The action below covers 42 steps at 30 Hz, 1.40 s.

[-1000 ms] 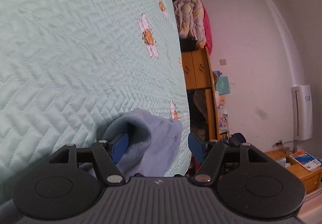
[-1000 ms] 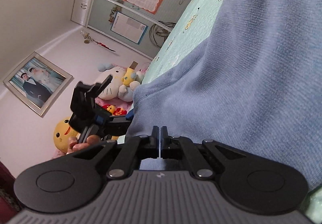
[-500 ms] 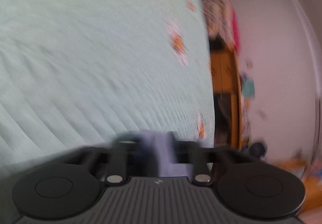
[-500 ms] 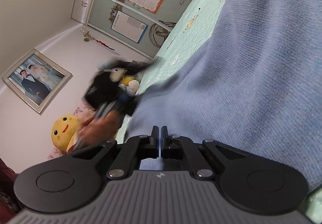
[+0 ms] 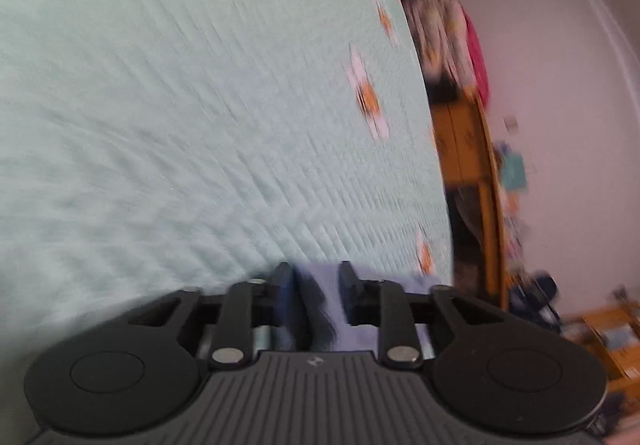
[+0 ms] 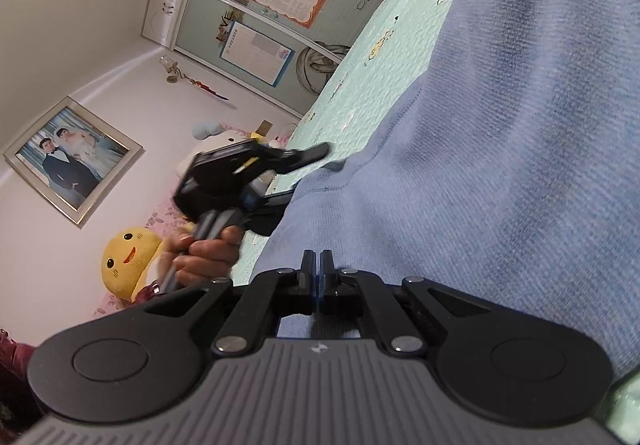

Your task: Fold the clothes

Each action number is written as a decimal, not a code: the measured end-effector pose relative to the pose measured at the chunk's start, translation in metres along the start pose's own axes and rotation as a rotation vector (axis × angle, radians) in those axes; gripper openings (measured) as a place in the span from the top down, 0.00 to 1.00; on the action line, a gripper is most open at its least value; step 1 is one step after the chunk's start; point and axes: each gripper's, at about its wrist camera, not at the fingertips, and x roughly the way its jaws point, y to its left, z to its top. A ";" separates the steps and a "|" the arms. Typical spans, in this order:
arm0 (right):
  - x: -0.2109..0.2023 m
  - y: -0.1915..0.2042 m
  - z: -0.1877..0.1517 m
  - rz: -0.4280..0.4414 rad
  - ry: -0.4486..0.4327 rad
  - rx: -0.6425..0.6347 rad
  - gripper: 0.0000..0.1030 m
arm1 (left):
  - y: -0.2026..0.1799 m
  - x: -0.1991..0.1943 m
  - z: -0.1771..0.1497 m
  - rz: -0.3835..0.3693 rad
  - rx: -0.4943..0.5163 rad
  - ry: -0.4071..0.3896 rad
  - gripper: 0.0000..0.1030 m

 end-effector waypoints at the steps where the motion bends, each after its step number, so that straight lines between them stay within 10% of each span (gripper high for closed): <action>1: 0.000 0.000 0.000 0.000 0.000 -0.001 1.00 | 0.001 -0.018 -0.006 0.017 -0.003 -0.058 0.53; 6: 0.000 0.001 0.001 0.005 -0.006 0.007 1.00 | -0.008 -0.088 -0.074 0.004 0.053 -0.158 0.48; 10: 0.000 0.003 0.001 -0.003 -0.013 0.008 1.00 | -0.003 -0.087 -0.141 0.093 0.140 -0.048 0.45; 12: -0.003 0.005 0.002 -0.024 -0.031 0.007 1.00 | 0.024 -0.094 -0.166 0.120 0.096 -0.065 0.82; 14: -0.013 0.005 0.004 -0.068 -0.061 0.009 1.00 | 0.050 -0.110 -0.176 0.071 -0.018 -0.109 0.88; 17: -0.026 0.010 0.009 -0.133 -0.072 0.010 0.99 | 0.044 -0.125 -0.181 0.088 -0.017 -0.148 0.82; 20: -0.062 0.030 0.015 -0.135 -0.197 -0.034 0.89 | 0.021 -0.128 -0.189 0.114 0.076 -0.147 0.50; 25: -0.155 0.036 0.007 -0.337 -0.534 0.024 0.37 | 0.020 -0.121 -0.193 0.127 0.063 -0.161 0.47; 42: -0.147 -0.014 0.038 -0.391 -0.399 0.183 0.24 | 0.038 -0.128 -0.201 0.102 -0.056 -0.206 0.47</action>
